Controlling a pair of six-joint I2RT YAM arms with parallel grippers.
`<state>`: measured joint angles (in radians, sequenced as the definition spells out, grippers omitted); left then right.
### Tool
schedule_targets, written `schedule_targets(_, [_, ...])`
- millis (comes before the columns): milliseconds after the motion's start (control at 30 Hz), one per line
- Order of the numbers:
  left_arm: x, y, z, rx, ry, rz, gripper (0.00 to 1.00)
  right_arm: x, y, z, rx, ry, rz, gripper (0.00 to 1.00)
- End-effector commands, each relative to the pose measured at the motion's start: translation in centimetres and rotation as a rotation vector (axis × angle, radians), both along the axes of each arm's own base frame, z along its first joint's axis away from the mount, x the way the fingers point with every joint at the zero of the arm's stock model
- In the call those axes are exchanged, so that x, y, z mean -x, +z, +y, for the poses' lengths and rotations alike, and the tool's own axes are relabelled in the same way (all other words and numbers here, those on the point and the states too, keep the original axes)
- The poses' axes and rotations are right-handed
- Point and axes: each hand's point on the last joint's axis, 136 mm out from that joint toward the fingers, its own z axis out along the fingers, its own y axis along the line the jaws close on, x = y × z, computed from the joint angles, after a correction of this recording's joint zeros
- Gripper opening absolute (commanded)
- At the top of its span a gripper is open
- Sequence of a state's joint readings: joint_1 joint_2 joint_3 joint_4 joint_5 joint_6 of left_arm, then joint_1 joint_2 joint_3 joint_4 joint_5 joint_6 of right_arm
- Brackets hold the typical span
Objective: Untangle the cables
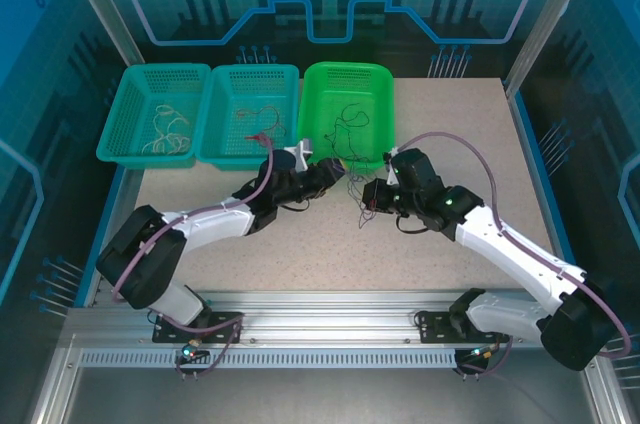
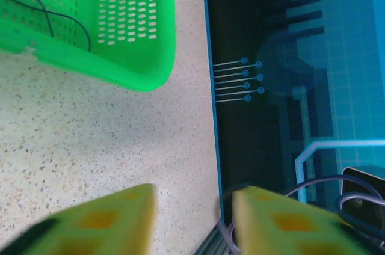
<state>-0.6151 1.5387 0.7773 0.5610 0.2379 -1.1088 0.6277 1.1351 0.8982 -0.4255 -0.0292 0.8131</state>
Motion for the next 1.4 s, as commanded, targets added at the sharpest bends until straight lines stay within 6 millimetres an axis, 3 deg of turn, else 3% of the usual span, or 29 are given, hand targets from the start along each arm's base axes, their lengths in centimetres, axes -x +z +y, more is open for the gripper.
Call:
schedule_targets(0, [-0.4, 2.5, -0.4, 0.053, -0.029, -0.072, 0.07, -0.6, 1.9, 0.4, -0.025, -0.025, -0.044, 0.0])
schedule_targets(33, [-0.4, 2.5, -0.2, 0.048, -0.024, -0.078, 0.0, -0.7, 1.9, 0.3, -0.023, -0.032, -0.046, 0.0])
schedule_targets(267, [-0.7, 2.4, 2.9, -0.008, 0.05, -0.105, 0.0, -0.6, 0.8, -1.0, 0.005, -0.08, -0.024, 0.0])
schedule_targets(367, [-1.0, 2.3, 4.5, -0.03, 0.076, -0.109, 0.0, -0.7, -0.1, -3.4, 0.034, -0.181, 0.005, 0.03])
schedule_targets(433, [-1.1, 2.1, 5.3, -0.051, 0.086, -0.108, 0.0, -0.2, -2.2, -5.4, 0.043, -0.246, 0.061, 0.04])
schedule_targets(700, [-0.6, 1.9, 5.7, -0.075, 0.069, -0.126, 0.0, 1.1, -3.8, -8.4, 0.047, -0.335, 0.104, 0.05])
schedule_targets(767, [-0.6, 1.8, 5.9, -0.083, 0.074, -0.126, 0.0, 1.8, -4.8, -10.7, 0.093, -0.454, 0.149, 0.04])
schedule_targets(833, [-0.5, 1.7, 6.3, -0.102, 0.088, -0.129, 0.0, 3.3, -6.3, -14.3, 0.159, -0.613, 0.224, 0.06])
schedule_targets(933, [-0.1, 1.8, 7.2, -0.135, 0.11, -0.142, 0.0, 4.6, -7.6, -18.4, 0.24, -0.712, 0.242, 0.06])
schedule_targets(1067, [0.3, 1.7, 8.8, -0.218, 0.138, -0.17, 0.0, 5.5, -8.6, -21.6, 0.268, -0.778, 0.256, 0.06])
schedule_targets(1133, [0.5, 1.2, 9.5, -0.285, 0.146, -0.183, 0.0, 5.2, -8.5, -21.9, 0.245, -0.766, 0.238, 0.01])
schedule_targets(1200, [0.9, 0.5, 9.5, -0.323, 0.127, -0.191, 0.0, 4.0, -7.7, -20.4, 0.189, -0.676, 0.191, 0.0])
schedule_targets(1367, [2.3, -2.6, 7.5, -0.385, 0.0, -0.193, 0.0, 1.4, -5.3, -17.1, 0.095, -0.504, 0.096, 0.0])
